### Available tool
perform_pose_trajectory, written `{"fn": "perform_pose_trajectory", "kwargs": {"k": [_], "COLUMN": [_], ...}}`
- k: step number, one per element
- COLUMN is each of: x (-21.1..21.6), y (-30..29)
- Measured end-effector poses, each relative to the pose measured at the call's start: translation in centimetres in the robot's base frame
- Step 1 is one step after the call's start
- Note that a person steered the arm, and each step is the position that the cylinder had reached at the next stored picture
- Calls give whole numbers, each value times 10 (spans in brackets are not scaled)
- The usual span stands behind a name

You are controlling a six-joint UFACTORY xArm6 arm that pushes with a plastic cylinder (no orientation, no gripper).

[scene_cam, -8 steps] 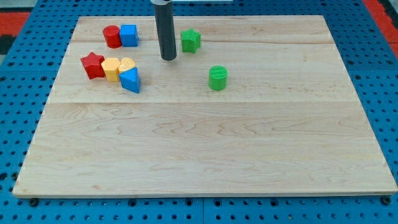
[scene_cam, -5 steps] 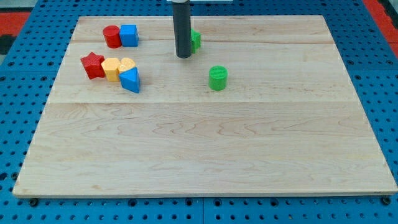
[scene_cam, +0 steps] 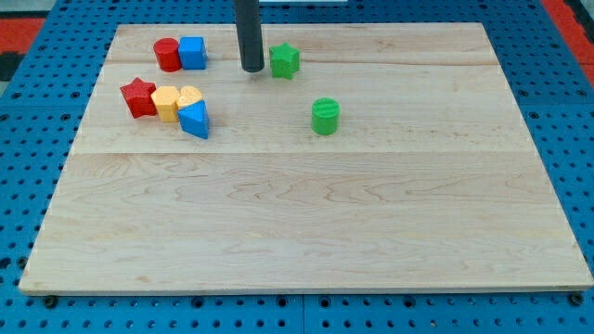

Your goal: Place the green star at top center of the board

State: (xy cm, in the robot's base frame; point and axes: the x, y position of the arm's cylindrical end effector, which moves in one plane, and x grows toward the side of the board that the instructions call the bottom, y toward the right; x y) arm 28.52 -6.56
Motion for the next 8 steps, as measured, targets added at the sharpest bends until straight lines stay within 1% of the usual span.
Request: {"fn": "perform_pose_trajectory", "kwargs": {"k": [1,2,3,4,5,6,7,8], "x": [0,10,-17,-26,-26,-26,-48,-70], "y": [0,14,41,48,53,53,4,13]}}
